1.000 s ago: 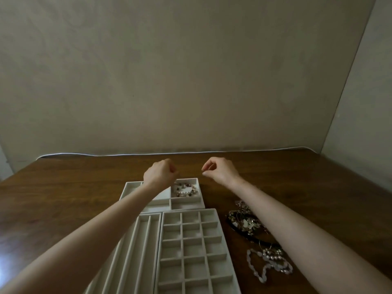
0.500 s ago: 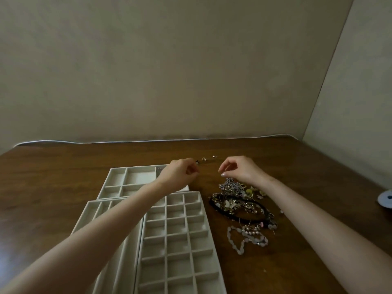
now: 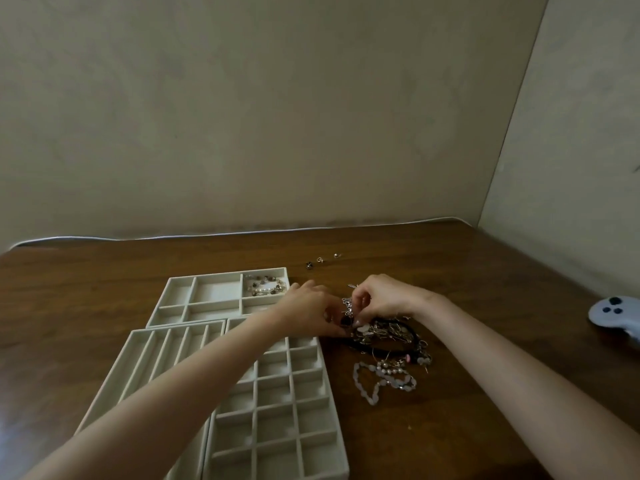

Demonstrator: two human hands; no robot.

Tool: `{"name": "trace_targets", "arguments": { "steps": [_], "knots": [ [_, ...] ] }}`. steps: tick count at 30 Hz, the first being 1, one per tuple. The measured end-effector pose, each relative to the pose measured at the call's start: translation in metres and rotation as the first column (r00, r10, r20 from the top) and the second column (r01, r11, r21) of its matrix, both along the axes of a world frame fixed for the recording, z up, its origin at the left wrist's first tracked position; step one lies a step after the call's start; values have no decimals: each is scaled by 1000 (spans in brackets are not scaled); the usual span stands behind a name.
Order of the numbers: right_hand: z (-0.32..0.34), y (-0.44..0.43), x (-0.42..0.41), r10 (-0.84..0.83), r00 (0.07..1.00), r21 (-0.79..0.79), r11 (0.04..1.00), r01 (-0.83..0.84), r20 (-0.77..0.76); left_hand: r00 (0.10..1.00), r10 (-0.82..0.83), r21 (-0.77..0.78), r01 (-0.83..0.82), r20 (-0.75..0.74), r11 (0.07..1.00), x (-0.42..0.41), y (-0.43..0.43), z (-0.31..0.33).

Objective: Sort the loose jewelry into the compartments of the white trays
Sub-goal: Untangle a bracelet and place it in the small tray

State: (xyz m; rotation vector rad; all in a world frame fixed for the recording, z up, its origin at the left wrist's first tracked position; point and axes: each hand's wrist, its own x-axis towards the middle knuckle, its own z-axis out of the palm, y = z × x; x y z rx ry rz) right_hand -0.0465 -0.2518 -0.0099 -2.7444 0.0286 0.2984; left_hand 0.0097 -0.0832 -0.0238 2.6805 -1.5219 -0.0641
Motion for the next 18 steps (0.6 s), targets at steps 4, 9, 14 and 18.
{"name": "trace_targets", "arguments": {
  "steps": [4,9,14,18],
  "knots": [
    [3,-13,-7,-21,1000,12,1000,21,-13,999,-8,64,5,37,998,-1,1,5],
    [10,-24,-19,-73,997,123,990,68,35,999,-36,84,34,21,996,-5,3,8],
    [15,-15,-27,25,1000,168,986,-23,-10,932,-317,-43,314,-175,948,-29,1,13],
    [18,-6,-26,45,999,199,979,-45,4,903,-395,135,418,-170,898,-46,-5,5]
  ]
}}
